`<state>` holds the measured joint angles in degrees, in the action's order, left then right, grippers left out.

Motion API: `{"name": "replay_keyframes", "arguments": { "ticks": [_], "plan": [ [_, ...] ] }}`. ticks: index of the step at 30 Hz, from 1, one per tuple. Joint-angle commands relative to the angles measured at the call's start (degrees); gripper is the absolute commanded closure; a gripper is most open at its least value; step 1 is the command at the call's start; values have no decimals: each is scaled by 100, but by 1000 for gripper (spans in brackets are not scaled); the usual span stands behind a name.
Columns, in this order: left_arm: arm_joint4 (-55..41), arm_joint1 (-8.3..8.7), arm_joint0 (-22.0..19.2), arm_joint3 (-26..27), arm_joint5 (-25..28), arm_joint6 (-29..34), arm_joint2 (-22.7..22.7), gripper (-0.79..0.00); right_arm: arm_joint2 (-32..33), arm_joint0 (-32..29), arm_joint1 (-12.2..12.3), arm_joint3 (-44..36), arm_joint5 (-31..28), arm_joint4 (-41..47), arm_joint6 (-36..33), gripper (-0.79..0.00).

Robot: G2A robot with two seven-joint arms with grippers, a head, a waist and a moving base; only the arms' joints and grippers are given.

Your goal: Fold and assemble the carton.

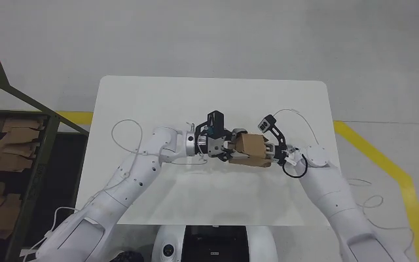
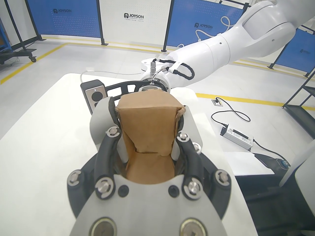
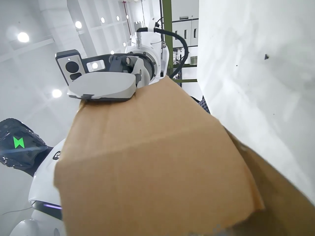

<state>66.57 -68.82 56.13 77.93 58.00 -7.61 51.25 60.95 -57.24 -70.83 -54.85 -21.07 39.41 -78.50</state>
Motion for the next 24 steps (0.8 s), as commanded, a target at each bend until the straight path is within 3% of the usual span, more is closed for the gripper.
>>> {"name": "replay_keyframes", "arguments": {
  "ticks": [1, 14, 24],
  "plan": [
    [6, 5, 12, 10, 0, -15, 15, -308, 64, -37, 24, -11, 1, -17, 9, 0],
    [33, 19, 52, 67, 0, -73, 22, -308, 202, -211, 80, -297, 98, 74, -70, 0],
    [43, 12, 55, 87, 0, -120, 7, -305, -96, -87, -13, -331, 182, 28, -23, 0]
  ]
}}
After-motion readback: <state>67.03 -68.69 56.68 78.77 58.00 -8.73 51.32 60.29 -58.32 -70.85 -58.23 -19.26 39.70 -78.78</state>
